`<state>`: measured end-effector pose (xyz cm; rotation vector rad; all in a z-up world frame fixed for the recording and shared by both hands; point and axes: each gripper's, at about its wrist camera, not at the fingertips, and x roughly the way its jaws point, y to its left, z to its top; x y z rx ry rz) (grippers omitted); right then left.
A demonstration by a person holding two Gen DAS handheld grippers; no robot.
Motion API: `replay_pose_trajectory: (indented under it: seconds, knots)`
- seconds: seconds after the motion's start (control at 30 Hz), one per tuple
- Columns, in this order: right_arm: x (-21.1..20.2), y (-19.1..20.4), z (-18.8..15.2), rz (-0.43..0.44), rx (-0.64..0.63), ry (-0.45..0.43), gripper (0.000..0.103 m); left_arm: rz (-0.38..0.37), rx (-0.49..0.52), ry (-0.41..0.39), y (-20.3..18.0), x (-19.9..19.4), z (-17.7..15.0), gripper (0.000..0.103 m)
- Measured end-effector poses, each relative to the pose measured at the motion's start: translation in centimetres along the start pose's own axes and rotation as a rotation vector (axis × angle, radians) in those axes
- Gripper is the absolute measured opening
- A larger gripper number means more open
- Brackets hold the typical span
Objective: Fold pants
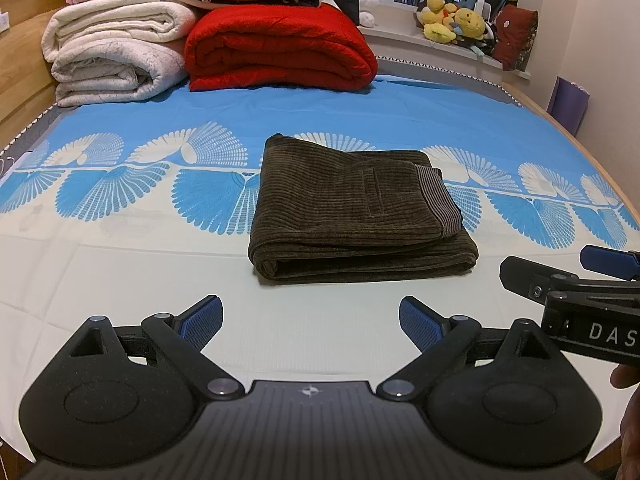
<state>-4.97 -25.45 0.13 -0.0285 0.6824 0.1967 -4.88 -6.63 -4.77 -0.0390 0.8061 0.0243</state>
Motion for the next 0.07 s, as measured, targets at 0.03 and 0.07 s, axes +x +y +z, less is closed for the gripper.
replay_pose_trajectory:
  seconds: [0.03,0.07]
  knots:
    - [0.05,0.04,0.01,0.000,0.001,0.000,0.095,0.000,0.000,0.001,0.00,0.00,0.01,0.097]
    - [0.08,0.08,0.00,0.000,0.001,0.001,0.095,0.001,0.000,0.000,0.00,0.00,0.00,0.097]
